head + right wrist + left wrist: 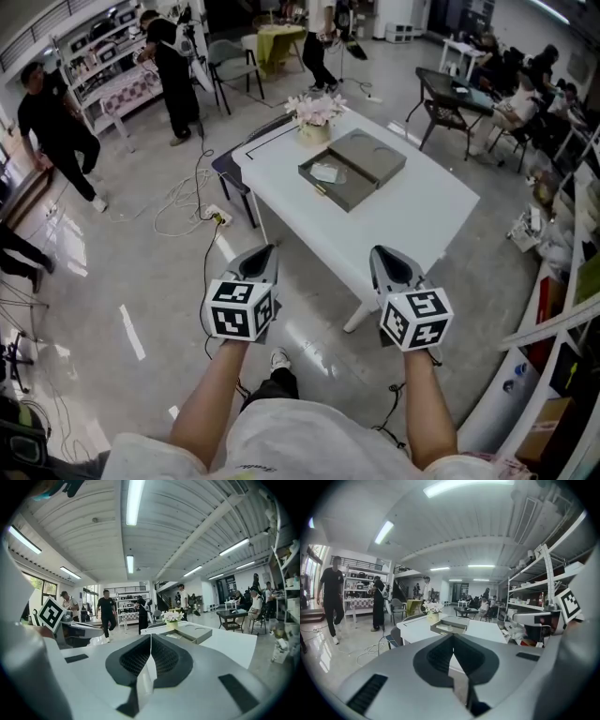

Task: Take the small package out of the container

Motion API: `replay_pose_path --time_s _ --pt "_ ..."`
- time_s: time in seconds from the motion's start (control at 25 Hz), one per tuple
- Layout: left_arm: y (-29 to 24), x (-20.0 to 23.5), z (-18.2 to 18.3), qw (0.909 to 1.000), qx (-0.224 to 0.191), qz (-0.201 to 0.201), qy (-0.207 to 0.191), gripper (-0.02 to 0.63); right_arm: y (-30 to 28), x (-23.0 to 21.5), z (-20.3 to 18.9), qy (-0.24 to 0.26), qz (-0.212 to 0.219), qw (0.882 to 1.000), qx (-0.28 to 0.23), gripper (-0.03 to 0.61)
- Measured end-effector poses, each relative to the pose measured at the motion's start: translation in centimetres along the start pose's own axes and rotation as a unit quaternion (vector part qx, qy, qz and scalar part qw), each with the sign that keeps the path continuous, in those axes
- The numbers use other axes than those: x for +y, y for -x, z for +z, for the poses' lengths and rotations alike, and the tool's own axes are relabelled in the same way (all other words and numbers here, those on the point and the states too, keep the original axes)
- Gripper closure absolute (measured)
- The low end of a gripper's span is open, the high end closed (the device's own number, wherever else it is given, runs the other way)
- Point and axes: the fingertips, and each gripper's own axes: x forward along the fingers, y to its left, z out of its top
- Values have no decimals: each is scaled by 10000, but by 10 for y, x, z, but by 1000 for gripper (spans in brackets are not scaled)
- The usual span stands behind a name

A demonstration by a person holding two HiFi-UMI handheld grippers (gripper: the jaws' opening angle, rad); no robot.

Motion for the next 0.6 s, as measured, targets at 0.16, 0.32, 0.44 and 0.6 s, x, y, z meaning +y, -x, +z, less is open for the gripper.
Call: replay_pose_path --time_s 0.16,0.32,0.44,0.6 --pt "-26 24 9 9999 26 -114 36 612 -35 -3 5 -35 -68 9999 66 572" --pt "-49 47 15 9996 105 -258 51 612 -65 -5 10 -73 -194 9997 140 567" --pt "-64 70 21 9994 125 -320 91 612 -90 -6 14 -92 -287 9993 215 520" --pt "-88 96 26 9987 161 -457 140 612 -120 -10 15 -117 -463 9984 315 518"
